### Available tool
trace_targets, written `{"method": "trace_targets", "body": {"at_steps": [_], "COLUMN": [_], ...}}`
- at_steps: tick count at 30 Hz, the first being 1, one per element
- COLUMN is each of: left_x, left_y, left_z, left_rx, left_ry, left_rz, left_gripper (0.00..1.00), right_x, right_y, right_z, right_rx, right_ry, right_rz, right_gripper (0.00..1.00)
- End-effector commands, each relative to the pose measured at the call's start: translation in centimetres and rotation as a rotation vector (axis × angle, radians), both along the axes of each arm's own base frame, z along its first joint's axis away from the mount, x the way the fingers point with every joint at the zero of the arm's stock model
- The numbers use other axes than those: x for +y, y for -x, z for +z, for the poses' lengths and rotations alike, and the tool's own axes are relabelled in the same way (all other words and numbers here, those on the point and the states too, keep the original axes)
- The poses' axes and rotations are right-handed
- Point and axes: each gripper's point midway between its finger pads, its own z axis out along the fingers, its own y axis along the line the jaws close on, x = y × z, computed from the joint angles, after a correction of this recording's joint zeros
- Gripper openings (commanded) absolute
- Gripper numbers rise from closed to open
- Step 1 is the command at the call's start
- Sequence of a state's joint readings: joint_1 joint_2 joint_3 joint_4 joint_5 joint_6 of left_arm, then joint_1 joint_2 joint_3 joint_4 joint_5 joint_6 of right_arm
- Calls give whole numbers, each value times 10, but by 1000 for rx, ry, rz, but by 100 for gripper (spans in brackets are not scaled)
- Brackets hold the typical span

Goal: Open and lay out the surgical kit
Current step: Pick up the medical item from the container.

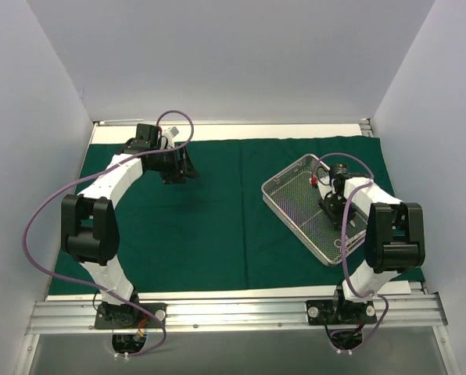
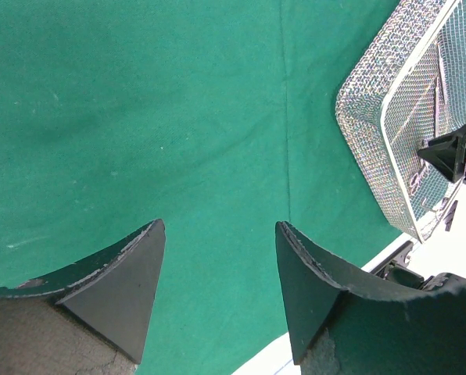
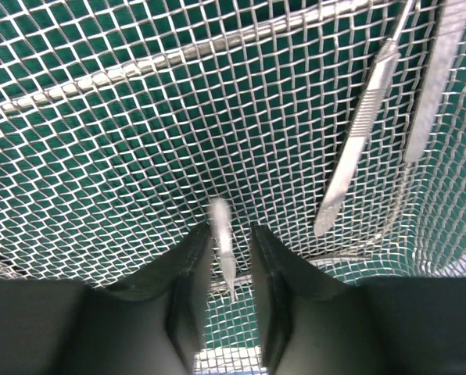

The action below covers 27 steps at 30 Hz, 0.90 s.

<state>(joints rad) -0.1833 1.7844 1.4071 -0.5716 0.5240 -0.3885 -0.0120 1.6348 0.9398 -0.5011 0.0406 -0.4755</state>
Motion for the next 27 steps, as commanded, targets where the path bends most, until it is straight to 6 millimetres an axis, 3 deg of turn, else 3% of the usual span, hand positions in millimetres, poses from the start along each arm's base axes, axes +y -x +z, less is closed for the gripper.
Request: {"method": "trace_targets", "body": {"at_steps": [1, 10, 18, 21, 27], "left_x": [-1, -4, -6, -5, -4], "left_y": [-11, -12, -14, -15, -15], "left_z": [16, 23, 35, 39, 49], "left_rx": [-58, -71, -90, -84, -71], "left_ry": [-3, 9, 6, -3, -14], "left_rz": [-6, -16, -21, -23, -32], "left_gripper": [67, 67, 67, 67, 67], "right_x": [3, 7, -11, -15, -2], "right_y": [9, -5, -67, -81, -96], "right_z": [-8, 8, 77, 98, 110], "right_rx": [52, -2, -264, -316, -384], "right_ry": [-9, 10, 139, 171, 150], "right_rz": [28, 23, -168, -190, -214], "right_gripper": [25, 0, 0, 0, 0]}}
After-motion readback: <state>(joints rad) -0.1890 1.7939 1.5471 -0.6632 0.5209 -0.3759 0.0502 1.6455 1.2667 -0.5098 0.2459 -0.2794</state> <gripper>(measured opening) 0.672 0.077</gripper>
